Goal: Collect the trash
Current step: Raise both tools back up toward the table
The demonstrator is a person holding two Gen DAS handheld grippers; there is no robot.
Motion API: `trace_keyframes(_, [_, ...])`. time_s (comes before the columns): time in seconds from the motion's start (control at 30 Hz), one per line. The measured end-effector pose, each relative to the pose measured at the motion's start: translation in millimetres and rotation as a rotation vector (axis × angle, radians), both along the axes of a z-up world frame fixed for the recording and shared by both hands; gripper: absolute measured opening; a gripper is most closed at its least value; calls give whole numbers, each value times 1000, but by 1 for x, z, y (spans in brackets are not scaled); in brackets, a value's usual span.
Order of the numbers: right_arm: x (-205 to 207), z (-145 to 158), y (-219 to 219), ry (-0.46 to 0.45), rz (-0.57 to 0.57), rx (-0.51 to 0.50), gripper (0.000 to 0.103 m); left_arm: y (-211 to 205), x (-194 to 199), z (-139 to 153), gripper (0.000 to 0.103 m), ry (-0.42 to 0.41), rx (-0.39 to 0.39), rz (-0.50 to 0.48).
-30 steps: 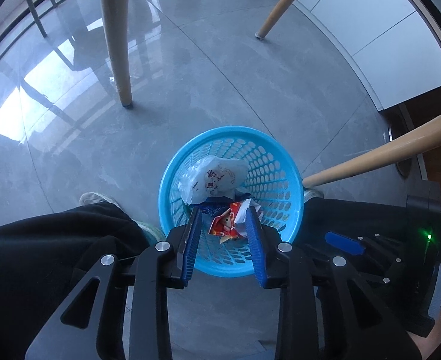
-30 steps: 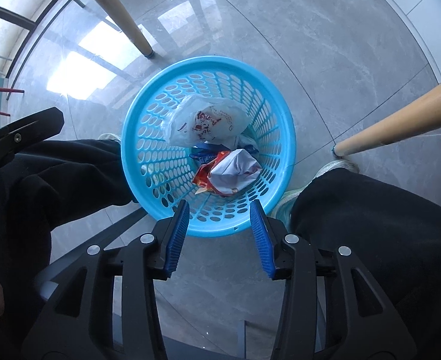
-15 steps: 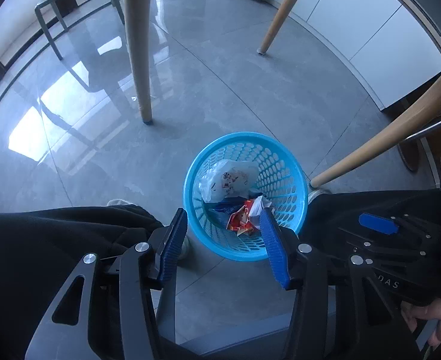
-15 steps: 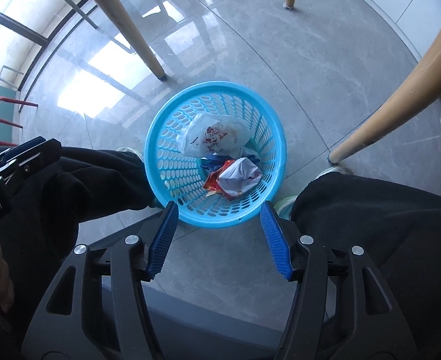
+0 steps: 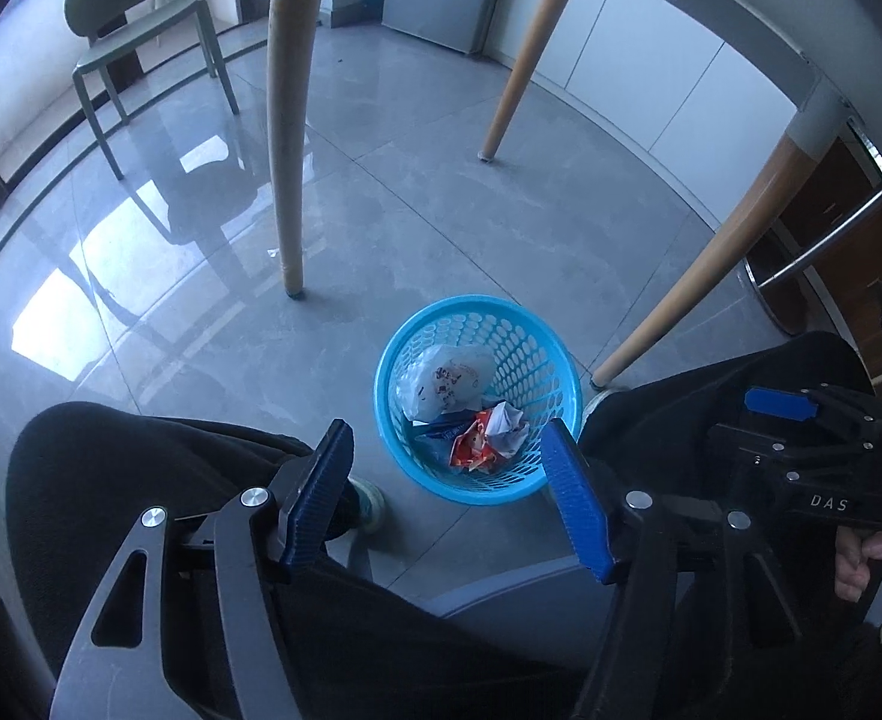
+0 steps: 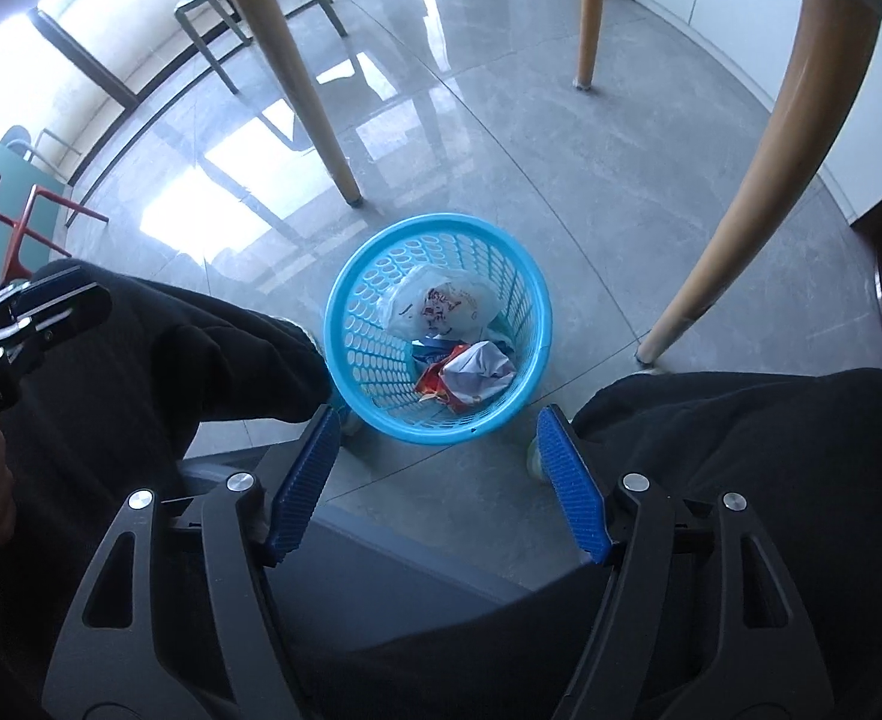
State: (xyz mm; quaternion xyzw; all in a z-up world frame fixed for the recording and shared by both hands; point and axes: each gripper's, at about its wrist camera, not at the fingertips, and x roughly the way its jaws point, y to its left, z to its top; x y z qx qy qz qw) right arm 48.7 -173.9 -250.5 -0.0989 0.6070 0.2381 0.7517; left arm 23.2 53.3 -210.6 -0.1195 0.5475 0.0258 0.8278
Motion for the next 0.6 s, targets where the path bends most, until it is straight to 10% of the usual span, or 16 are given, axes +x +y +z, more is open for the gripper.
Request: trace_keyframes(0.6, [-62, 157, -35, -384, -8, 156, 69, -2, -43, 120, 73, -327, 76, -50])
